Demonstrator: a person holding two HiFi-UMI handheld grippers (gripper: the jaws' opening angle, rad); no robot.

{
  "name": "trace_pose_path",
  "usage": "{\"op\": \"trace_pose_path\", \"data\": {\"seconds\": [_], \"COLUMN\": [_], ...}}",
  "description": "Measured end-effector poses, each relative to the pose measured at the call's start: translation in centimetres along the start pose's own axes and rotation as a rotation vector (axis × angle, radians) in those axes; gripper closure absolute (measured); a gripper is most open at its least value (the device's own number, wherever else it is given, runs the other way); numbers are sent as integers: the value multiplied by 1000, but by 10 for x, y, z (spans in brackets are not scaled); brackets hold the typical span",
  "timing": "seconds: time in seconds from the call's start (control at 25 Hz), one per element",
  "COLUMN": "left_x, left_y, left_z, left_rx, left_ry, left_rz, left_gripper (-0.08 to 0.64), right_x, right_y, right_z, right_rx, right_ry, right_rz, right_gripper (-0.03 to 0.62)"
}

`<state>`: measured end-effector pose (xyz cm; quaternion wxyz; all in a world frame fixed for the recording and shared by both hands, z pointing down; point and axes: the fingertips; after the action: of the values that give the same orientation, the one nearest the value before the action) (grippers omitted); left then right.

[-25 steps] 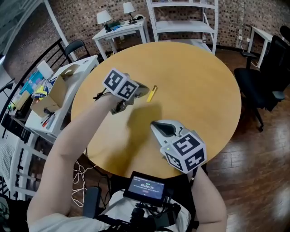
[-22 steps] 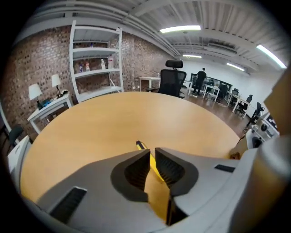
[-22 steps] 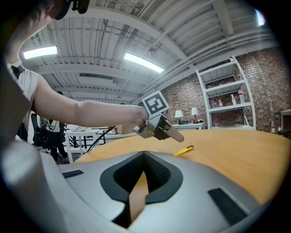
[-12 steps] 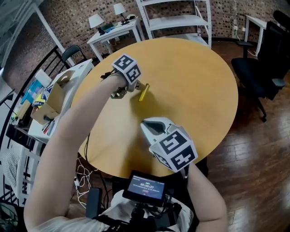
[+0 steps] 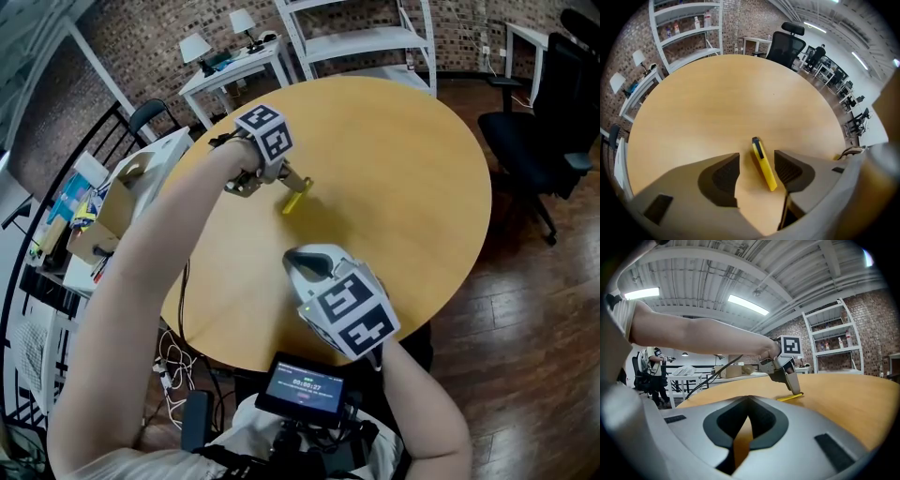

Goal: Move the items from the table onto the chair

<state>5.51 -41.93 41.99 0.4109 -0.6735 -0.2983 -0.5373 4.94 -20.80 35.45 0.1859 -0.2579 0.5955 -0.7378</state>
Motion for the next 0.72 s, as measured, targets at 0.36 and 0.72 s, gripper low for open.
{"op": "trace_pose_path", "data": {"seconds": [0.36,0.72], "left_x": [16,16], "left_y": [-4,-3], "left_z": [12,10], "left_rx": [-13,35], "left_ry": [-39,-6], "left_rz": [-84,-24], "left_gripper": [306,480], "right_x": [0,1], "right_y": [0,-1], "right_z": [-1,0], "right_rx": [-8,-4], "right_ry": [15,13], "right_rz": [0,-5], "right_gripper": [586,586]}}
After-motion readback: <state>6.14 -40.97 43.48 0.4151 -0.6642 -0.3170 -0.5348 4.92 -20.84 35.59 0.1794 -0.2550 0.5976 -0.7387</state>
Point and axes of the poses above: the fingertips, and each gripper's own axes: x forward along the fingers, z to its right, y out of its top, and after that the axes turned 6 degrees about x, right-handed
